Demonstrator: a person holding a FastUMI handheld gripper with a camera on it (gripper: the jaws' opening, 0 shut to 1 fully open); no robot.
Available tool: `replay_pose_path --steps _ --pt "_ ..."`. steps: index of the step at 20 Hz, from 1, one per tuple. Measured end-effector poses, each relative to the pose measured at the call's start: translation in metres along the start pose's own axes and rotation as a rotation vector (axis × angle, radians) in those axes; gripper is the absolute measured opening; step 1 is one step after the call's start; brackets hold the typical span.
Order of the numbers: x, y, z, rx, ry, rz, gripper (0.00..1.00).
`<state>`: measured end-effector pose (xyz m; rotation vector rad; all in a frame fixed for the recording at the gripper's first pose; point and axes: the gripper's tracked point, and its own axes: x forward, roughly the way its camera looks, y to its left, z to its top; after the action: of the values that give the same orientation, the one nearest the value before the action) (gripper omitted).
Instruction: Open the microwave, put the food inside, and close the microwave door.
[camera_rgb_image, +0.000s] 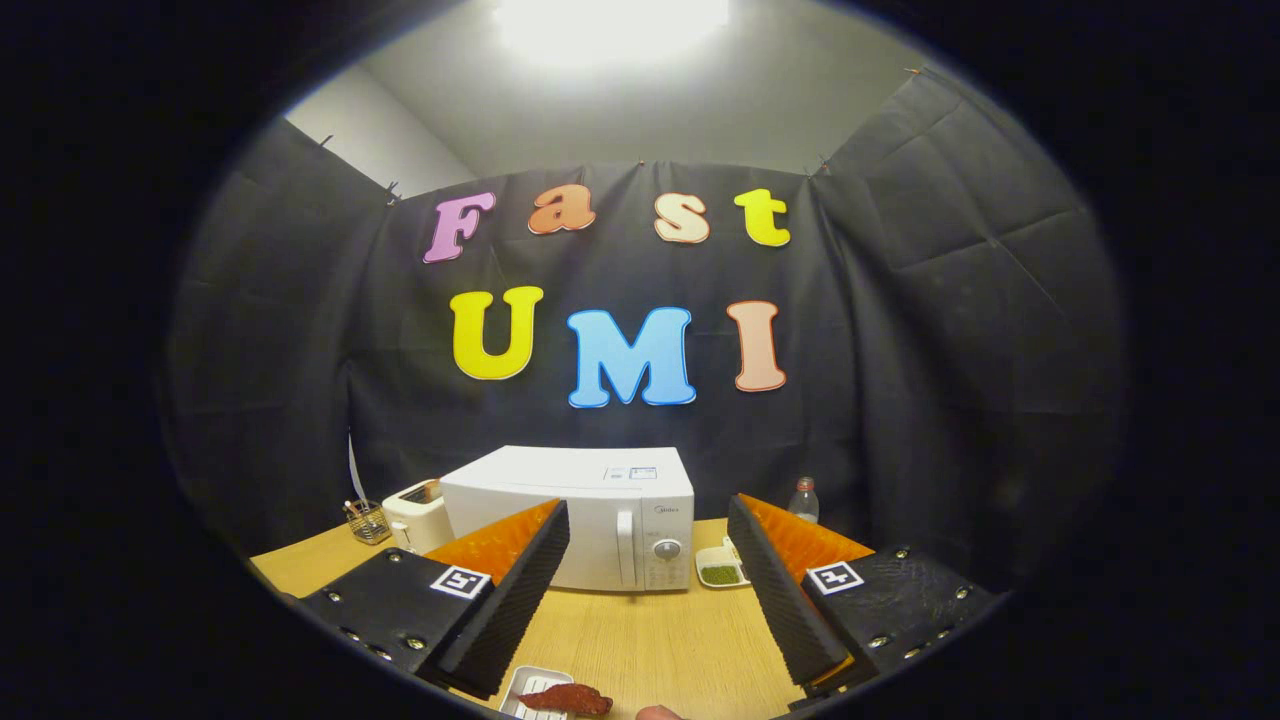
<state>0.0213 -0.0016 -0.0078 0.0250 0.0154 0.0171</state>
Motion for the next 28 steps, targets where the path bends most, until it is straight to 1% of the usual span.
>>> replay_pose_path --steps 5,12,16,23,28 --pt "0.037 -0.001 -0.003 0.002 0.004 0.017 0.99" --pt "0.106 0.003 -0.022 0.032 0.036 0.052 0.99" --pt "0.143 0.010 -0.053 0.034 0.080 0.076 0.99" --pt "0.205 0.018 -0.124 0.024 0.194 0.096 0.99" --pt "0.239 0.032 -0.164 0.017 0.271 0.121 0.99"
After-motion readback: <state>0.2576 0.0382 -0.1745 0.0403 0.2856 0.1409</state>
